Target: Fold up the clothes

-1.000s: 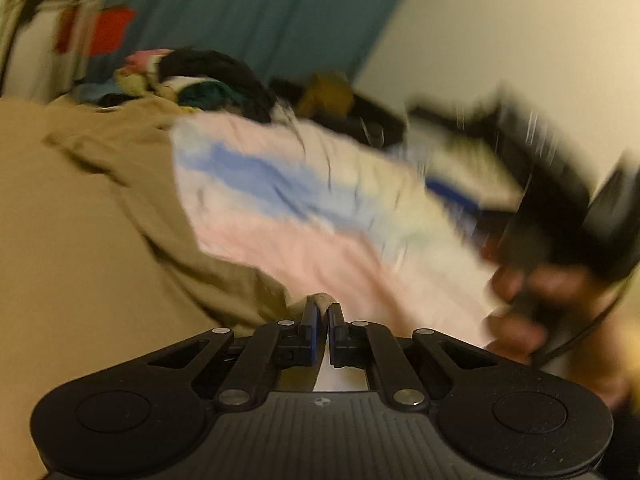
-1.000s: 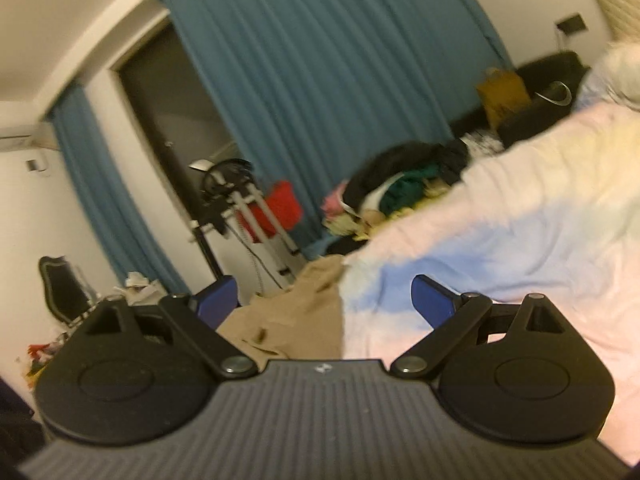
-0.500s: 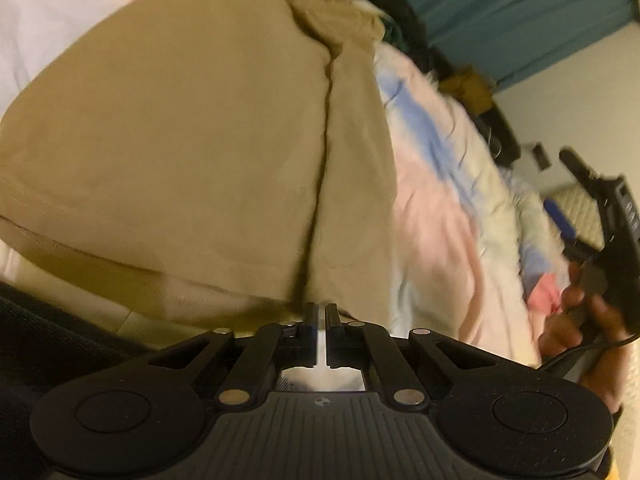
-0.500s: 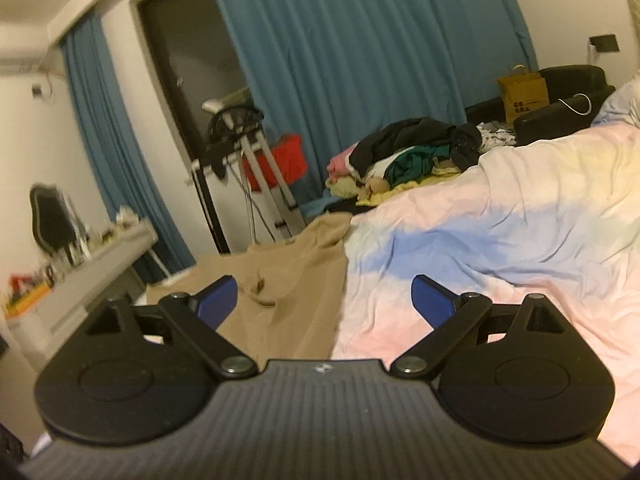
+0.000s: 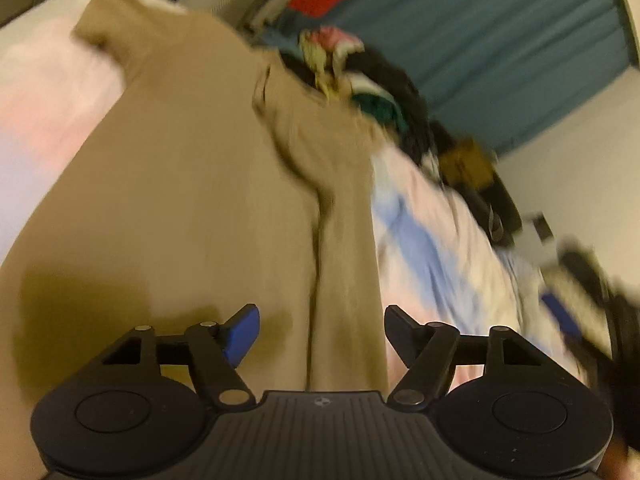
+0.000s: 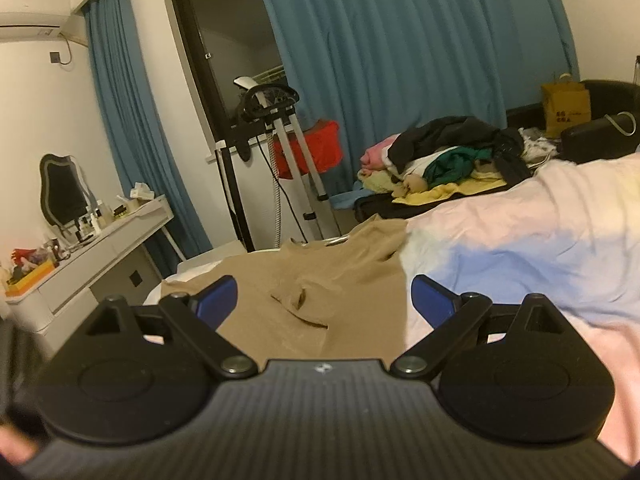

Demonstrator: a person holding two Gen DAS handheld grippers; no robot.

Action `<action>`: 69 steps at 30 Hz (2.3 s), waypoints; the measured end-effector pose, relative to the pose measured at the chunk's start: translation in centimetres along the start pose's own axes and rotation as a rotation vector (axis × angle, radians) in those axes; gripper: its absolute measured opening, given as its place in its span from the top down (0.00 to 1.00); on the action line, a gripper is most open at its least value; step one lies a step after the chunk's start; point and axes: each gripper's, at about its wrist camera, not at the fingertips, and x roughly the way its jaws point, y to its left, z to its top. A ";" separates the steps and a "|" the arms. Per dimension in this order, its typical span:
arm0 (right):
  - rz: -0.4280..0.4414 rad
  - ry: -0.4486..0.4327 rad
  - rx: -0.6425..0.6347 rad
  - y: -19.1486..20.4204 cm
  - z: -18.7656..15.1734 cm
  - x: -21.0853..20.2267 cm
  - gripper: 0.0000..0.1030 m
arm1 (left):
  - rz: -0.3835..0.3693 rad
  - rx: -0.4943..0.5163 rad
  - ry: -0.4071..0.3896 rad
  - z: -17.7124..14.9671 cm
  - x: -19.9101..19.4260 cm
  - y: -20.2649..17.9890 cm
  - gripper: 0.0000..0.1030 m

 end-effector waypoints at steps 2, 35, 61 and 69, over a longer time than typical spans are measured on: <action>-0.008 0.015 0.014 -1.0 -1.2 1.3 0.08 | 0.016 -0.002 -0.037 1.6 2.1 0.2 0.28; -0.053 0.085 0.151 -7.4 -4.9 10.0 0.08 | 0.190 0.281 -0.107 3.1 9.7 -3.9 0.49; -0.105 -0.020 0.002 -1.2 -4.4 -2.5 0.08 | 0.052 0.196 0.265 -18.9 -0.6 -1.1 0.98; -0.103 -0.028 -0.001 -1.3 -4.3 -2.9 0.08 | 0.162 0.313 0.193 -19.7 -1.5 -2.3 0.98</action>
